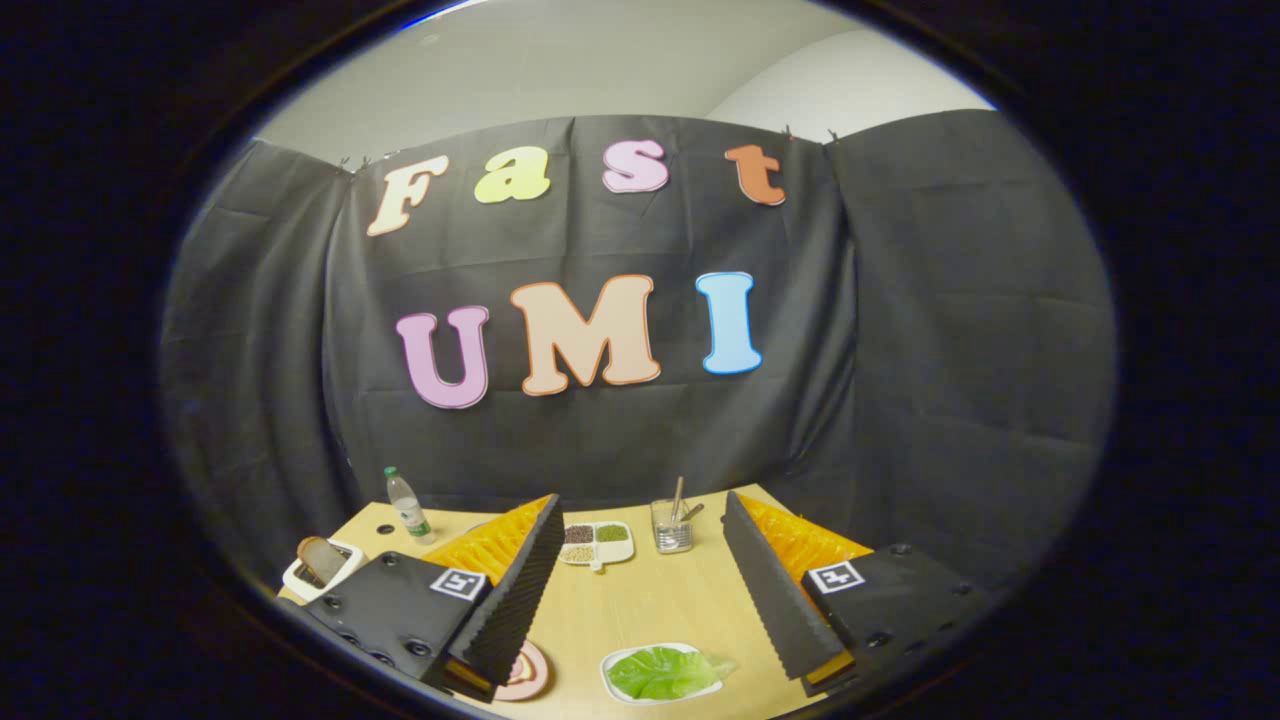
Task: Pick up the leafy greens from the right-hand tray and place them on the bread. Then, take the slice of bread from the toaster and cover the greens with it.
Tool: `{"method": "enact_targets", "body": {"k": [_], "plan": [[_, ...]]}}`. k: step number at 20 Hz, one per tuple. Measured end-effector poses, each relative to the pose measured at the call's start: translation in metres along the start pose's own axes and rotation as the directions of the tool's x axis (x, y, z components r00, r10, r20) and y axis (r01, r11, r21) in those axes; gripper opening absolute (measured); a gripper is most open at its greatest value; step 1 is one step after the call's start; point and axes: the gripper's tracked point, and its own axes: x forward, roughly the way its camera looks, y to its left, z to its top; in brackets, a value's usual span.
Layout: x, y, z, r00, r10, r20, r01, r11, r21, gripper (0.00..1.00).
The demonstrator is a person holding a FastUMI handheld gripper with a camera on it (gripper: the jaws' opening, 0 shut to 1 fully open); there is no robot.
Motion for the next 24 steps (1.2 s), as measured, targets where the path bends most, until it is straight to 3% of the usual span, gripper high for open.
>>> {"method": "enact_targets", "body": {"k": [7,12,18,24], "plan": [[0.034,-0.039,-0.042,0.987,0.055,-0.153,-0.069,0.994,-0.089,1.00],[0.047,-0.055,-0.094,0.946,0.101,-0.308,-0.155,0.975,-0.158,1.00],[0.053,-0.062,-0.167,0.849,0.167,-0.502,-0.263,0.956,-0.127,1.00],[0.051,-0.076,-0.254,0.690,0.191,-0.699,-0.308,0.950,-0.044,1.00]]}}
